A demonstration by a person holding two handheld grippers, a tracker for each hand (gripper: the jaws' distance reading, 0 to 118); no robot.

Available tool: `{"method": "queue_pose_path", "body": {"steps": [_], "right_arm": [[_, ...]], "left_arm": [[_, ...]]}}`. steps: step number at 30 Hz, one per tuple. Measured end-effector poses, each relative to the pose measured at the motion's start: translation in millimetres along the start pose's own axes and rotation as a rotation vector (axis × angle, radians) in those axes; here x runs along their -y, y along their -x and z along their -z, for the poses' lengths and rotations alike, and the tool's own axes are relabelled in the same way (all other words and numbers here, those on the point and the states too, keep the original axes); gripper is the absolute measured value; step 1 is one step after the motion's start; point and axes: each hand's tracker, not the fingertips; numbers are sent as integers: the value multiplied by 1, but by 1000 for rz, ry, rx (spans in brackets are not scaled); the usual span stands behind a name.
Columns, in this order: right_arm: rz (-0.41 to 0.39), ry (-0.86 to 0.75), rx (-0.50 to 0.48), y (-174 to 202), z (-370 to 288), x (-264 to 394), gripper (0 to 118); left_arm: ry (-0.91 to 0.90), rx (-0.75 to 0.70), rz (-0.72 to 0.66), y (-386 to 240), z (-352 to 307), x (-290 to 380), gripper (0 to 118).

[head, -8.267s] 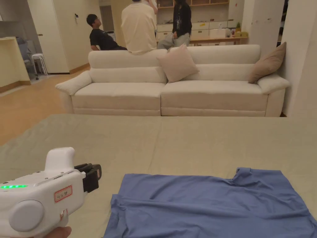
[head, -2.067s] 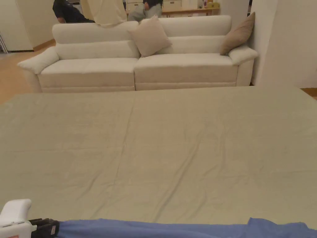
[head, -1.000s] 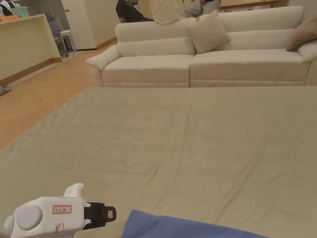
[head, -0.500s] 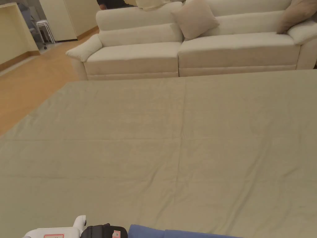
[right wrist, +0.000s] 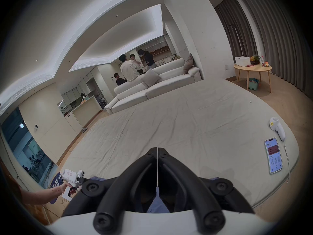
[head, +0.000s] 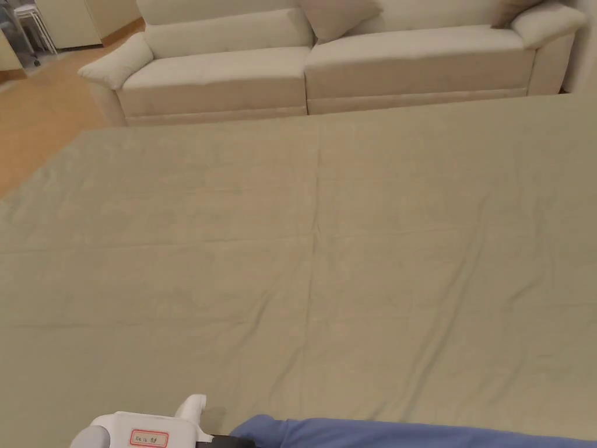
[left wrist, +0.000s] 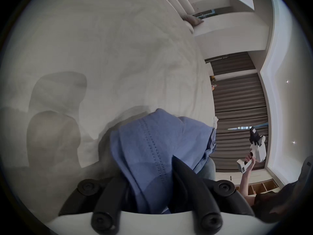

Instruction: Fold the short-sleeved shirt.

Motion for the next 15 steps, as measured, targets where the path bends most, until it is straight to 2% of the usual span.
{"method": "queue_pose_path", "body": {"steps": [3,7,9,11,15], "right_arm": [[-6,14,3,4,0,2,2],[-21,14,8,9,0,3,2],[-17,16,2,11,0,3,2],[-18,16,2,16,0,3,2],[-27,20,-2,18,-1,3,2]], "left_arm": [[29,-98,43,-12,-4,-4,6],[46,-92,-15,-33,-22,-18,6],[66,-91,21,-45,-36,-25,6],[71,-135,56,-48,-52,-33,6],[-18,-264,-1,-38,-109,-42,6]]}}
